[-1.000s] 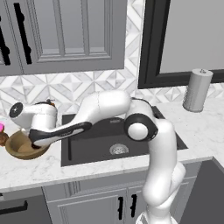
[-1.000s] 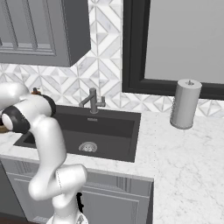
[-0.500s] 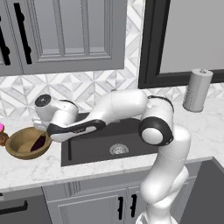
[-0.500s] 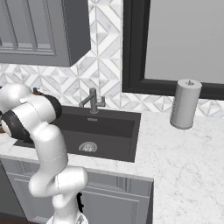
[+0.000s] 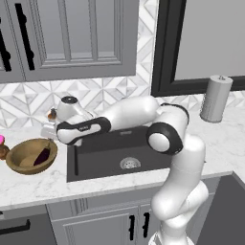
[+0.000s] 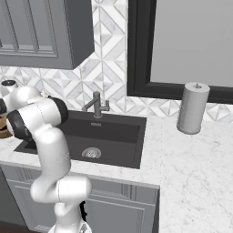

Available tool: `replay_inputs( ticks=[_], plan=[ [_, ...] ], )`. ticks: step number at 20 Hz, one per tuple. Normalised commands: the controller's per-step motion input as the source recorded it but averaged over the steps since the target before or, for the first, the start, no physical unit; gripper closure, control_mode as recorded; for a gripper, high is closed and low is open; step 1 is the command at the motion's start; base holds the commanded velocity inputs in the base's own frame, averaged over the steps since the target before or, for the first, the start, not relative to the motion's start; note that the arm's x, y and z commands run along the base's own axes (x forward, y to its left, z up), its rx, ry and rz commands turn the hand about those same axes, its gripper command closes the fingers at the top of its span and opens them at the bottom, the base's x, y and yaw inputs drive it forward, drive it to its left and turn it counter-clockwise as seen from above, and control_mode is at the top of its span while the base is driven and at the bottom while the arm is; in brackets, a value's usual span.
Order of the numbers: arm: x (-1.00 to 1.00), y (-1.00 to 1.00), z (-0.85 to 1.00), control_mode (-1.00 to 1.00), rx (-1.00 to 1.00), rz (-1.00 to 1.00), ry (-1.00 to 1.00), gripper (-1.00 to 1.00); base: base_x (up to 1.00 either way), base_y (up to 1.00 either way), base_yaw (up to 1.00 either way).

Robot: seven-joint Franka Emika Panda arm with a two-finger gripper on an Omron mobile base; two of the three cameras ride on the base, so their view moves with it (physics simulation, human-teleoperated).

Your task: Pick the eggplant from the sink and place it in the bowl. Then pick the bowl and place it in the microwave. Then close the microwave door and press the start button.

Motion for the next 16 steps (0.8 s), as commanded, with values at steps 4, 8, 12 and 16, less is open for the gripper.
replay_inputs(
  ticks=[4,8,12,16],
  plan=[
    [0.19,0.41,-0.13,-1.0,0.09,0.11,0.15,-1.0,0.0,0.0,0.0],
    [0.04,0.19,-0.33,-1.0,0.04,0.06,0.04,-1.0,0.0,0.0,0.0],
    [0.06,0.06,-0.32,-1.0,0.03,0.05,0.01,-1.0,0.0,0.0,0.0],
    [0.04,0.09,-0.29,-1.0,0.02,0.04,0.01,-1.0,0.0,0.0,0.0]
  ],
)
